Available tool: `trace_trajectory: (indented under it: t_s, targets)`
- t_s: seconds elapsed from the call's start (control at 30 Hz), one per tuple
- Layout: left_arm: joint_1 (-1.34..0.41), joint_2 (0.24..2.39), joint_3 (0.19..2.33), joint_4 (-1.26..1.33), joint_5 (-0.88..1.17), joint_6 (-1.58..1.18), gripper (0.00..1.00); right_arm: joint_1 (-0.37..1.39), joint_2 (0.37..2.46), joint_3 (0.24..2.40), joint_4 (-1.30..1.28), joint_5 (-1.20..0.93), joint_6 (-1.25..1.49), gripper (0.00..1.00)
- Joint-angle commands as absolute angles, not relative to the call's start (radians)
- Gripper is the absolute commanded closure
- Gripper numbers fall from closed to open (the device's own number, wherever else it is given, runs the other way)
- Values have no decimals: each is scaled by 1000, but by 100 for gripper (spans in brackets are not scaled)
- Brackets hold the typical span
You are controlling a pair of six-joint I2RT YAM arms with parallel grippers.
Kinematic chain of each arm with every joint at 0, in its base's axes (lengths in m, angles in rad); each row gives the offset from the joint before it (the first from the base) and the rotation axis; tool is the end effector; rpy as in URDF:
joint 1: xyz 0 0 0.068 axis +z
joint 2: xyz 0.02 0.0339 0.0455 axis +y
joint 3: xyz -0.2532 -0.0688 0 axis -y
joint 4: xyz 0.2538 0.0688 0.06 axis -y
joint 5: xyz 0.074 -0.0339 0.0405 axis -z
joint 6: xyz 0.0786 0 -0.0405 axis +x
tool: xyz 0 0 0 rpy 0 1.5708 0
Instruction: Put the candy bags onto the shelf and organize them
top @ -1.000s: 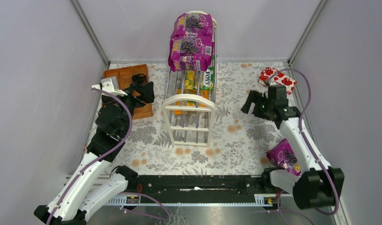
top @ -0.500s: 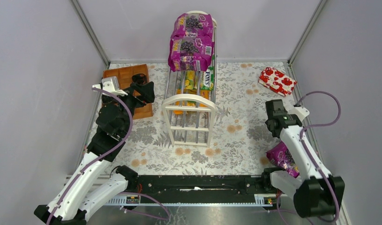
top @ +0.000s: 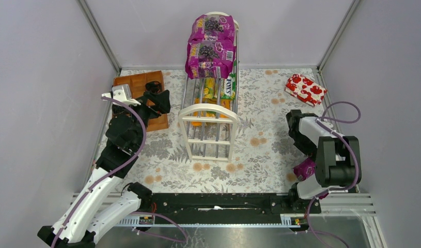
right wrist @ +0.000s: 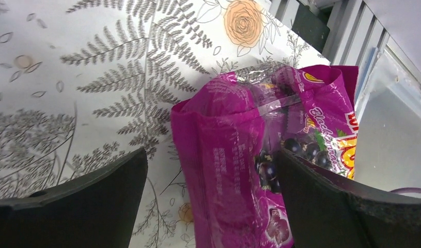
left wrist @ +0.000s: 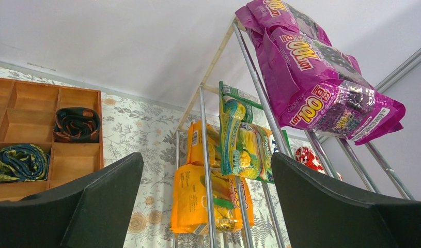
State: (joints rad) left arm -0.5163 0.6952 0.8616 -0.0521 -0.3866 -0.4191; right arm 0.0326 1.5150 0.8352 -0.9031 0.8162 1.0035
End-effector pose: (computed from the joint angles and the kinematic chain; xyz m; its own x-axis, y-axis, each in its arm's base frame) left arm 0.1988 -0.0788 0.3936 0.0371 -0.4545 -0.8900 0.1605 0.8818 -0.4436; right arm 0.2412 -0.0494 0.1256 -0.5633 0.5596 -0.6079 0.8261 0.3952 -0.4017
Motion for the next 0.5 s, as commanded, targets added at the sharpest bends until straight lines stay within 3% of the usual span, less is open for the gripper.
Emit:
trace_trajectory:
  t_s: [0.0,0.23,0.37,0.47]
  targets:
    - [-522,687,868,-17,-379,-419,1,-29,1545,876,-917,815,1032,1]
    - [-522,684,869,-17,-382,-417,1,-34,1568,899,-913,812,1031,24]
    - [-522,690,868,-17,-382,-416,1,-34,1562,891,-891,787,1019,61]
    - [-522,693,868,-17,-381,-417,1,-34,1559,892,-890,791,1022,80]
